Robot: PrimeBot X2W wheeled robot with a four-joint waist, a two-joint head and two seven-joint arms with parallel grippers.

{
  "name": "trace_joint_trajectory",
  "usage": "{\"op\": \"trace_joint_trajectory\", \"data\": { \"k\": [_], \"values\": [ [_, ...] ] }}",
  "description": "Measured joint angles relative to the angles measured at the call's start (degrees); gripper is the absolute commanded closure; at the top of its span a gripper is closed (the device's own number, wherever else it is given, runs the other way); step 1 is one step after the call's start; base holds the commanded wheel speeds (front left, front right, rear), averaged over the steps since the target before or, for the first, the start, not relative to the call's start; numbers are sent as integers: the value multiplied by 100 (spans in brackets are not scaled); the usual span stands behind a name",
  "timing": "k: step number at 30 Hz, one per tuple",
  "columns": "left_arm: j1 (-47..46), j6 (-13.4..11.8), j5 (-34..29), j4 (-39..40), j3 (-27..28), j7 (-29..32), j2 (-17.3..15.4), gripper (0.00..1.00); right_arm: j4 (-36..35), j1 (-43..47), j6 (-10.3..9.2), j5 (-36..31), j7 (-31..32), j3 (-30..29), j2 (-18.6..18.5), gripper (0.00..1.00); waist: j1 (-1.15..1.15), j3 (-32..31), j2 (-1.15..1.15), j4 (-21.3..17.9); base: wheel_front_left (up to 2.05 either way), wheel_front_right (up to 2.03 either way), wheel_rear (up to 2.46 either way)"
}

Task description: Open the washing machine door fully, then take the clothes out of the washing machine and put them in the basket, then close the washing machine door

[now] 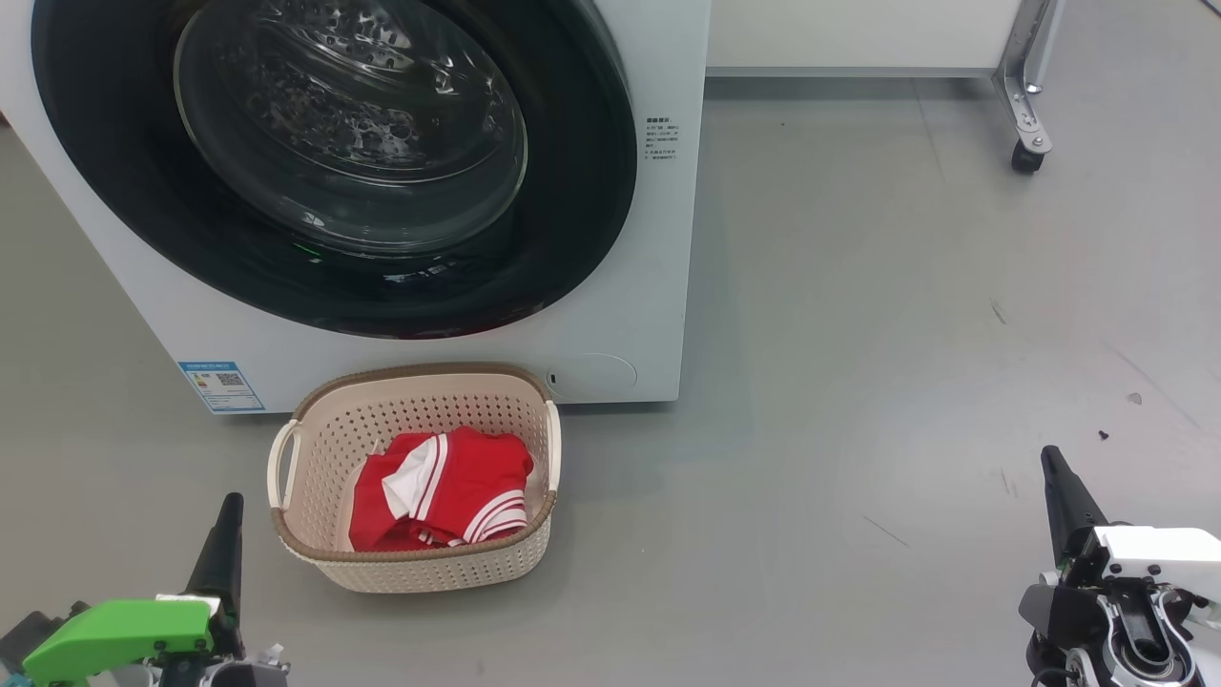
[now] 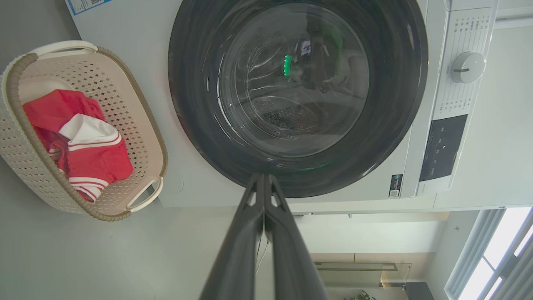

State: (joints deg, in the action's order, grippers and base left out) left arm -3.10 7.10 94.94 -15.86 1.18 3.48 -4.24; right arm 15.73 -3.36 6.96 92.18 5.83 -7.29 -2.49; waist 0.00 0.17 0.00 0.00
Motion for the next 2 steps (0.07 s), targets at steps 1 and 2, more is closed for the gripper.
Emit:
{"op": "trace_joint_trajectory", "data": {
  "k": [1,2],
  "values": [
    [0,0,0,1,1,0,0,100,0,0,0,0,0,-1,0,100,0,0,0,0,0,0,0],
    [0,0,0,1,1,0,0,100,0,0,0,0,0,-1,0,100,0,0,0,0,0,0,0]
  ]
}}
